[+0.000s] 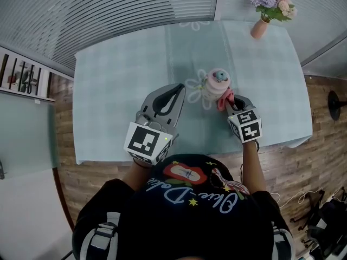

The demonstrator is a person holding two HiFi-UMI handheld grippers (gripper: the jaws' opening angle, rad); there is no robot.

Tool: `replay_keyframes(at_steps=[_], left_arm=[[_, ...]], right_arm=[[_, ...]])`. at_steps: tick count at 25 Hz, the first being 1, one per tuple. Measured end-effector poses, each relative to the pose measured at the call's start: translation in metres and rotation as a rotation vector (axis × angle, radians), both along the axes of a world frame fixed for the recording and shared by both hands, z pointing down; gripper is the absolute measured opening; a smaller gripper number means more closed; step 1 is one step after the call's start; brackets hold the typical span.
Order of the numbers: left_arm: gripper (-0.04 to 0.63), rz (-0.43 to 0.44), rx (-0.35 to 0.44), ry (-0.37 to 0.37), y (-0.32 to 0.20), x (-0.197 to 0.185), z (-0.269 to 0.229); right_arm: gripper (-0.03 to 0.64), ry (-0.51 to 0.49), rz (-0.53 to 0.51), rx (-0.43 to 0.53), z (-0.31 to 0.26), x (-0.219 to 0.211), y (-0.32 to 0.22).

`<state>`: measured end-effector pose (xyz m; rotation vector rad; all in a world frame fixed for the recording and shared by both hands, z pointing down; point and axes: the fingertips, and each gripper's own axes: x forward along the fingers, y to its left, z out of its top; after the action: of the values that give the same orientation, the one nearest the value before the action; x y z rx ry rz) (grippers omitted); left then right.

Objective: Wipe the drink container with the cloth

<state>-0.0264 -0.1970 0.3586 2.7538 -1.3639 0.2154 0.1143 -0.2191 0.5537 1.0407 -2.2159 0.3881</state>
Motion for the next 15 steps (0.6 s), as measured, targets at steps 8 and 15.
replay_keyframes(at_steps=[8,15], left_arm=[[0.005,-0.018,0.018,-0.009,0.009,-0.001,-0.004],[0.005,-0.023,0.027,-0.002,0.019,0.002,-0.005]], right_arm=[[0.028,0.033,-0.030,0.016,0.001,0.005,-0.001],[0.028,-0.032,0.048,0.101,-0.039,0.041,0.007]])
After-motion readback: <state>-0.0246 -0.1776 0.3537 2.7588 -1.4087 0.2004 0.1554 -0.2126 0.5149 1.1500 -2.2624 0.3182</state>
